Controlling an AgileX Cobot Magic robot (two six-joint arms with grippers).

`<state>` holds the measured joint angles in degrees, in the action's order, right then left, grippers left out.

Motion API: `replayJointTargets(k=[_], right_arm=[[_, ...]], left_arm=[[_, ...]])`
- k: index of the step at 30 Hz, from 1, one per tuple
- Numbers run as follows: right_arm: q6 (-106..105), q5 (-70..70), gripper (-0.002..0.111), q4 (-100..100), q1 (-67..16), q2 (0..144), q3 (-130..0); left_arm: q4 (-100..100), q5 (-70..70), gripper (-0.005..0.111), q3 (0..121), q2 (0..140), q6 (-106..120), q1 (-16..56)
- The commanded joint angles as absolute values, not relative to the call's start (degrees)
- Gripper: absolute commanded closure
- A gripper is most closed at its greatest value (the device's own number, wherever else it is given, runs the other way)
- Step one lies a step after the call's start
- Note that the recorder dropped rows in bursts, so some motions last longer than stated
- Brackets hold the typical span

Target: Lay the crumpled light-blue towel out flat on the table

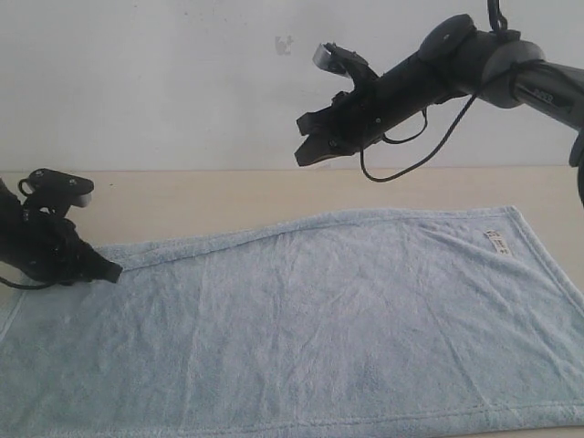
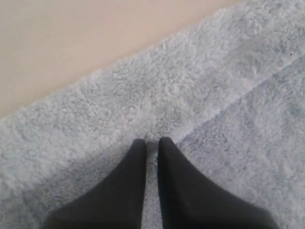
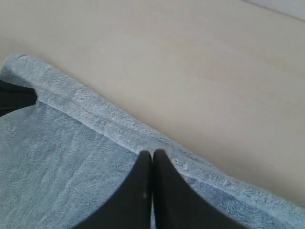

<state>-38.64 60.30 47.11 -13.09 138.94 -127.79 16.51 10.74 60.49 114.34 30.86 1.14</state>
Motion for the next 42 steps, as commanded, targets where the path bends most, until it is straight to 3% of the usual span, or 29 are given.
replayJointTargets(k=[1, 13, 17, 20, 25, 42], right_arm=[[-39.82, 61.64, 0.109, 49.43, -13.12, 137.43, -128.02], [-39.96, 64.48, 0.109, 51.50, -13.24, 137.03, -128.02], [-40.18, 64.35, 0.109, 51.50, -13.24, 137.03, -128.02], [-40.76, 63.78, 0.109, 51.50, -13.24, 137.03, -128.02], [-40.99, 63.38, 0.109, 51.50, -13.24, 137.03, -128.02], [-41.02, 63.86, 0.109, 51.50, -13.24, 137.03, -128.02]], left_arm=[[17.04, 9.90, 0.098, 62.34, 116.24, 30.46, 1.21], [15.46, 9.29, 0.098, 81.90, 118.66, 25.02, -0.84], [9.45, 24.70, 0.098, 85.74, 117.31, 25.83, -1.08], [3.30, 36.39, 0.096, 85.15, 115.57, 22.32, -1.08], [-1.48, 43.54, 0.090, 81.35, 110.30, 19.43, -1.23], [-0.97, 43.24, 0.090, 76.53, 118.12, 21.03, 0.03]])
